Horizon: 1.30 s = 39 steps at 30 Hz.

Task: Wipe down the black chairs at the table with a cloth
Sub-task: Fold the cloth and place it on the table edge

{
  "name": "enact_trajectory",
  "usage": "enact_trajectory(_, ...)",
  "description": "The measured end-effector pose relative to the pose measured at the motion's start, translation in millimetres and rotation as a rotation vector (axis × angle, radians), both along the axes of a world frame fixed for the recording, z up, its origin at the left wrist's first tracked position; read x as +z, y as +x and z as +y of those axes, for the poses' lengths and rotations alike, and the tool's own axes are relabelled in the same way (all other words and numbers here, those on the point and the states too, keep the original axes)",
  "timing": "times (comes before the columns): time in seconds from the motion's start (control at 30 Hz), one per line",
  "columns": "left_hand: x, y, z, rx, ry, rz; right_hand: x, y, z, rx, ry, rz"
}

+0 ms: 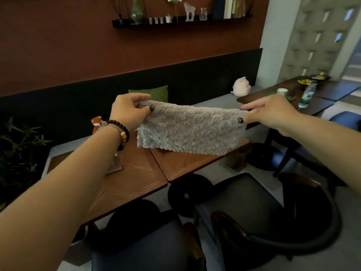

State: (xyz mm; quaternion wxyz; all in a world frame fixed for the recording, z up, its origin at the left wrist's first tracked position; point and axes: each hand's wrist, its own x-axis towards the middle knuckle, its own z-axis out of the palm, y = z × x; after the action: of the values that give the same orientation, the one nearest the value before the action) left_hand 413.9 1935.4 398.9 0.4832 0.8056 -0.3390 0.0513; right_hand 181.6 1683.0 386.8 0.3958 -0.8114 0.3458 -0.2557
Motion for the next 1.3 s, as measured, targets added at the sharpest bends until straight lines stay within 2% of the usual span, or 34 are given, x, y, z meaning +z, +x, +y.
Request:
enact_trajectory(0.1,1.1,-3.4,-14.3,-0.018,0.061,-0.126,-5.0,-7.2,-5.5,-0.069,-0.077,0.071)
enact_trajectory(0.17,-1.8,-4.5,-22.4,-0.019,0.073,-0.157,-11.7,-10.5,-9.6,-0.112,-0.063,0.041)
enact_trajectory(0.43,-19.5,-19.2,-51.4,-0.036,0.074,-0.072,-38.0,-28.2,-28.0,-0.158,0.268,-0.327)
enact_trajectory(0.57,-24.4,-39.8,-76.7,-0.038,0.055,-0.092,-49.7,-37.2,-56.3,-0.113,0.411,-0.388)
enact_trajectory(0.63,-26.3,-50.3,-95.2,-0.027,0.07,-0.122,-55.2,-46.3,-81.6,-0.054,0.391,-0.286)
enact_trajectory(0.77,-34.6,-81.7,-148.0,0.002,0.134,-0.148,-69.9,-73.6,-141.3,0.021,0.012,0.128)
enact_trajectory(0.93,-56.6,-135.3,-234.1,-0.002,0.165,-0.006,-80.6,-127.1,-221.4,0.078,-0.094,0.223)
enact_trajectory(1.07,-77.4,-168.6,-304.4,0.028,0.133,0.193,-86.9,-176.4,-286.9,0.073,0.095,0.122)
enact_trajectory(1.3,-118.2,-210.3,-414.8,0.022,0.041,0.366,-110.7,-221.3,-395.5,-0.087,0.327,-0.047)
